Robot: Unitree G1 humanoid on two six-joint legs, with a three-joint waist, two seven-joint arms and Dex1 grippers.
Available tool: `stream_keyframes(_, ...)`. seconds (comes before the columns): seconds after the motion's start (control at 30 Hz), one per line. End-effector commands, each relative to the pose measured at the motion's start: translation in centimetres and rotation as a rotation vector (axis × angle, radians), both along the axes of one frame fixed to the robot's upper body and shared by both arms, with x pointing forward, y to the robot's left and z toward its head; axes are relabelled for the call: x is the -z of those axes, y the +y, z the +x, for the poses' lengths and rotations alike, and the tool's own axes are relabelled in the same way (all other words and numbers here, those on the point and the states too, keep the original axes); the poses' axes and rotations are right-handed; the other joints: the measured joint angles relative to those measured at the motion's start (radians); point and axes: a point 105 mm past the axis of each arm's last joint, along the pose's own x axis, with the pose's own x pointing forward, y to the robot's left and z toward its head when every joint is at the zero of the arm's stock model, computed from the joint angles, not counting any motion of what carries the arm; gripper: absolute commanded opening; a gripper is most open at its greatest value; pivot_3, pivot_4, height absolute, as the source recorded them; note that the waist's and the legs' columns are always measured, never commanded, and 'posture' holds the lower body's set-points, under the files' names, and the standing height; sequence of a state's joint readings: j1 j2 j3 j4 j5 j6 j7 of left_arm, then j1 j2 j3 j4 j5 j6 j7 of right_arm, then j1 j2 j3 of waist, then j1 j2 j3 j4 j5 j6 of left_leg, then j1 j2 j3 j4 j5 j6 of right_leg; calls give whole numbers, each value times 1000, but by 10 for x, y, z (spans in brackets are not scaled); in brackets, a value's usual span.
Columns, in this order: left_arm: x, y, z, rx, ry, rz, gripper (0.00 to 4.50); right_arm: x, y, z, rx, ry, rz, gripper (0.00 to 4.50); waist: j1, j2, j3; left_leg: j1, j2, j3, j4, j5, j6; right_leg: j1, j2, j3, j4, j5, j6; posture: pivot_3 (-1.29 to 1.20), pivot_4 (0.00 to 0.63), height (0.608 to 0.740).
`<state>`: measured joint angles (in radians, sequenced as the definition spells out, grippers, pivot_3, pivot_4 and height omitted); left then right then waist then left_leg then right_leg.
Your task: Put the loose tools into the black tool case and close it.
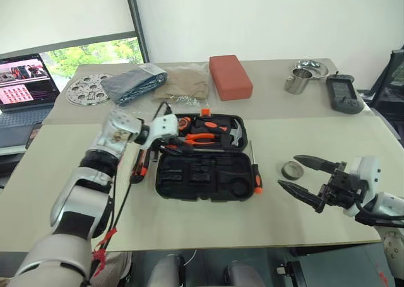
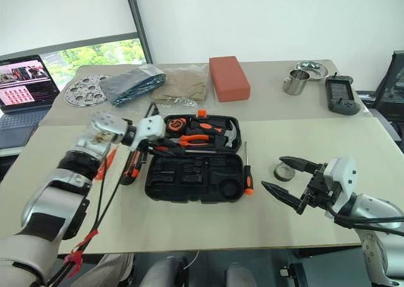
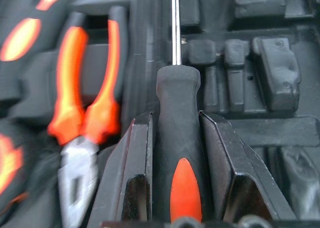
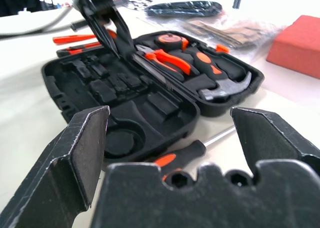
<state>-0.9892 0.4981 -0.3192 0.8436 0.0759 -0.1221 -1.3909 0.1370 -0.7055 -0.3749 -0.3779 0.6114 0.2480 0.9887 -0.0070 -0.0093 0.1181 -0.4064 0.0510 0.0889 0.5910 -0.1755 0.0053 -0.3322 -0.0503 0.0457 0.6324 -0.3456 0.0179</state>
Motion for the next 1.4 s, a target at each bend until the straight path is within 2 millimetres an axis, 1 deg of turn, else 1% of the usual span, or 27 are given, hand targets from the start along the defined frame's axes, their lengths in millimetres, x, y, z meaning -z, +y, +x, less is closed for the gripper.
stream_keyframes(0.03, -9, -7, 3, 10, -23, 7, 938, -14, 3, -3, -18, -60, 7, 4500, 0, 0, 0, 0, 0, 0, 0, 0, 0, 0, 0, 0, 0, 0, 0, 0, 150, 740)
stream_keyframes(0.33, 5, -14, 2, -7, -10, 28, 938, -15, 6, 1, -19, -58, -9, 4500, 8, 1, 0, 0, 0, -1, 1, 0, 0, 1, 1, 0, 1, 0, 0, 0, 150, 740)
stream_keyframes(0.47, 16, -12, 2, -33, 6, 39, 938, -17, 7, 2, -25, -59, -12, 4500, 12, 1, -1, 1, 0, -2, 2, 0, 0, 3, 1, 0, 1, 0, 0, 0, 150, 740)
stream_keyframes(0.63, 19, -11, 5, -45, -15, 56, 938, -19, 8, 4, -30, -60, -15, 4500, 15, 1, -1, 2, 0, -3, 2, 0, 0, 5, 2, 0, 1, 0, 0, 0, 150, 740)
stream_keyframes(0.7, 18, -13, 5, -46, -22, 49, 1944, -20, 9, 5, -31, -62, -15, 4500, 16, 1, -1, 2, 0, -4, 3, 0, 0, 6, 2, 0, 1, 0, 0, 0, 150, 740)
stream_keyframes(0.73, 16, -14, 6, -46, -29, 43, 2180, -20, 9, 5, -31, -62, -15, 4500, 17, 1, -1, 2, 0, -4, 4, 0, 0, 6, 2, 0, 1, 0, 0, 0, 150, 740)
stream_keyframes(0.8, 12, -16, 9, -50, -58, 27, 2949, -20, 9, 5, -30, -61, -16, 4500, 18, 1, -1, 2, 0, -4, 5, 0, 0, 6, 3, 1, 2, 0, 0, 0, 150, 740)
stream_keyframes(0.87, 5, -17, 11, -47, -84, 14, 3609, -20, 9, 5, -29, -60, -16, 4500, 19, 1, -1, 2, 0, -4, 6, 0, 0, 6, 3, 1, 3, 0, 0, 0, 150, 740)
stream_keyframes(0.9, -3, -20, 11, -38, -86, -11, 4017, -20, 9, 4, -29, -59, -16, 4500, 19, 1, -1, 1, 0, -5, 6, 0, 0, 6, 3, 1, 3, 0, 0, 0, 150, 740)
stream_keyframes(0.93, -11, -22, 11, -30, -83, -35, 4289, -19, 10, 4, -29, -58, -16, 4500, 19, 1, -1, 1, 0, -5, 6, 1, 0, 6, 3, 2, 4, 0, 0, 0, 150, 740)
stream_keyframes(1.1, -41, -31, 8, 15, -113, -108, 4289, -17, 12, 4, -31, -54, -12, 4500, 18, 2, -1, 0, 0, -5, 7, 1, 0, 6, 4, 2, 4, 0, 0, 0, 150, 740)
stream_keyframes(1.2, -61, -37, 6, 31, -131, -182, 4289, -17, 13, 4, -33, -57, -10, 4500, 17, 3, -1, -1, 1, -5, 7, 1, 0, 5, 5, 2, 4, 0, 0, 0, 150, 740)
stream_keyframes(1.3, -64, -38, 7, 12, -128, -228, 4289, -17, 13, 5, -33, -59, -9, 4500, 13, 3, -1, 0, 1, -5, 7, 1, 0, 5, 6, 3, 5, 0, 0, 0, 150, 740)
stream_keyframes(1.37, -56, -37, 10, -24, -119, -257, 3784, -17, 13, 5, -35, -61, -8, 4500, 13, 3, -1, 1, 1, -5, 7, 1, 0, 5, 6, 4, 6, 0, 0, 0, 150, 740)
stream_keyframes(1.4, -53, -37, 13, -53, -108, -286, 3618, -17, 13, 6, -36, -62, -9, 4500, 13, 3, -1, 1, 1, -5, 7, 1, 0, 5, 6, 4, 6, 0, 0, 0, 150, 740)
